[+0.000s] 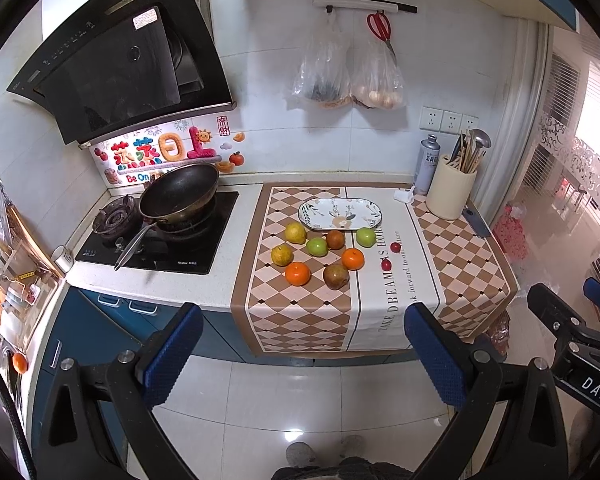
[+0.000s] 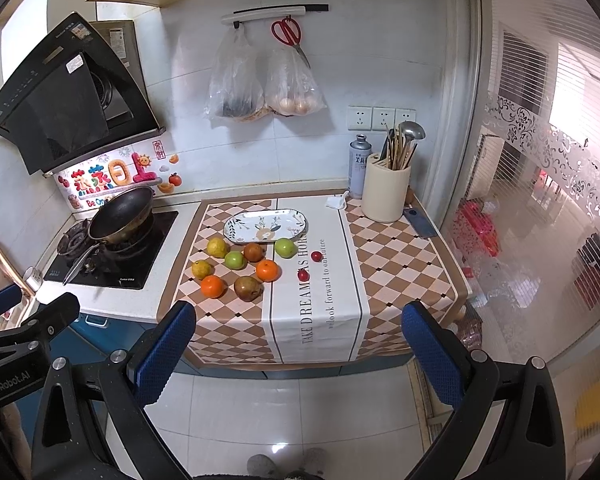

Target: Organize fruits

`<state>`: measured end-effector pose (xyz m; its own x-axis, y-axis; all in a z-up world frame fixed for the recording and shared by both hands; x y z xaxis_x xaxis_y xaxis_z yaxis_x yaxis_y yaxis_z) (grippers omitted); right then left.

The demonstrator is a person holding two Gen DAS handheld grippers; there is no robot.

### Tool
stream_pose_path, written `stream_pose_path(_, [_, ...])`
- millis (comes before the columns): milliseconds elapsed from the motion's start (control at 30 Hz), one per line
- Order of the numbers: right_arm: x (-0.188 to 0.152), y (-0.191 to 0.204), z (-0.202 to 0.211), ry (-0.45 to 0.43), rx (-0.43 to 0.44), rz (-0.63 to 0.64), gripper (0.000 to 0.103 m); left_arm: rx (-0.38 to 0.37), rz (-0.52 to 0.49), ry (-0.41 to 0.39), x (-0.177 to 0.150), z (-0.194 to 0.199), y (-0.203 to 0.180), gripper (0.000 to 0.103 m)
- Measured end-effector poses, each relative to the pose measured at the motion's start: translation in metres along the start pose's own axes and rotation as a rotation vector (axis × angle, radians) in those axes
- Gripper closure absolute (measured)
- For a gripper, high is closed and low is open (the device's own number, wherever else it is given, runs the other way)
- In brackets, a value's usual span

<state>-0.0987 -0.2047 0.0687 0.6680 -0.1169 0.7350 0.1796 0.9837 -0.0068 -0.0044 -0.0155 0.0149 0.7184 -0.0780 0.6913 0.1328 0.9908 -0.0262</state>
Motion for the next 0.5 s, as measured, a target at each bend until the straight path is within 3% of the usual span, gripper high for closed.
stream_pose_path(500, [0.0011, 0.0002, 0.0032, 0.0, 0.008, -0.002, 0.0, -0.005, 0.005, 0.002, 0.0019, -0.0004, 0.0029, 0.0])
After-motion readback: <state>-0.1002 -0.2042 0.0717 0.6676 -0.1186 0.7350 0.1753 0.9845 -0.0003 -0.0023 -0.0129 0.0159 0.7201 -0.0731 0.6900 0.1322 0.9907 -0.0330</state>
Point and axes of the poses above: each gripper's, at about its wrist camera, not at the fingertips, and z roughly against the way its jaws point, y to its left, x to its top, the point moved 1 cm from there along -z, roughly the way its jaws point, and after that the axes turned 5 degrees about -x, right-handed, at the moved point
